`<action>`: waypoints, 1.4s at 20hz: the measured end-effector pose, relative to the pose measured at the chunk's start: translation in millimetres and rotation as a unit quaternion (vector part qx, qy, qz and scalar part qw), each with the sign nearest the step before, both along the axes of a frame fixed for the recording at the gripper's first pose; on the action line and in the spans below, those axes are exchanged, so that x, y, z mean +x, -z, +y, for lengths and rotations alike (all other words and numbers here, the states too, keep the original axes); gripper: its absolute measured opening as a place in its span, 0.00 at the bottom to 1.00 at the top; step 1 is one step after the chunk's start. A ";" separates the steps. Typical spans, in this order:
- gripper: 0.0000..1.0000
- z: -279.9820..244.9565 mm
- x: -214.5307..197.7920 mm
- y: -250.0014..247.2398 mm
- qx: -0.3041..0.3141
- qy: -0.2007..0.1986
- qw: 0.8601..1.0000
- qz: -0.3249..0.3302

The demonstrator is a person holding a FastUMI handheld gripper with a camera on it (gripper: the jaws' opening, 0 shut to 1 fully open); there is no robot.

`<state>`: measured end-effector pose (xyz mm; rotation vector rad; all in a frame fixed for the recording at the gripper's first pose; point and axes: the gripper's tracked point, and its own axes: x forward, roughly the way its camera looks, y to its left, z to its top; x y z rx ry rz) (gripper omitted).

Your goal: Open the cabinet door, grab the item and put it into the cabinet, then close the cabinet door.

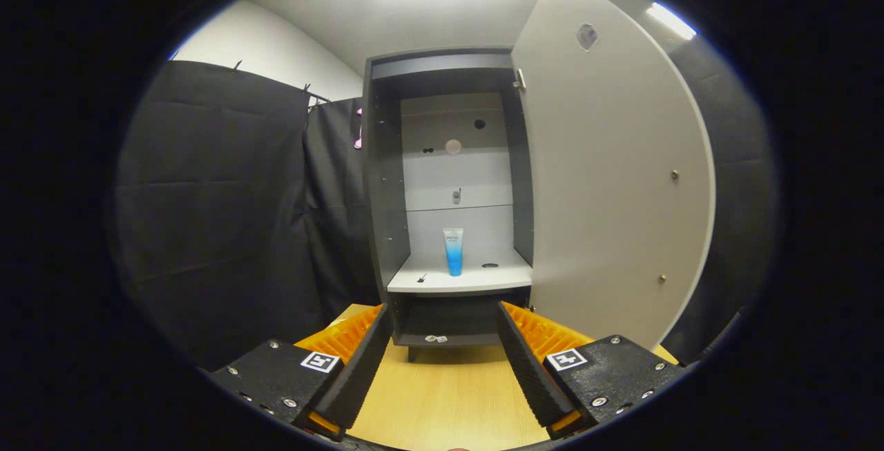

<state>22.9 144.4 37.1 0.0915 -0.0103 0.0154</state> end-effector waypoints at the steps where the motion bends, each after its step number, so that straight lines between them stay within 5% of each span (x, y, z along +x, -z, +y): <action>1: 0.93 -17.9 -6.0 0.3 0.002 0.011 1.000 0.001; 11: 0.93 -164.0 -75.8 2.1 -0.048 0.103 0.994 0.004; 19: 0.93 -260.9 -67.6 -4.2 -0.054 0.133 0.990 0.010; 28: 0.93 -278.8 -39.1 -4.5 -0.010 0.064 0.998 0.008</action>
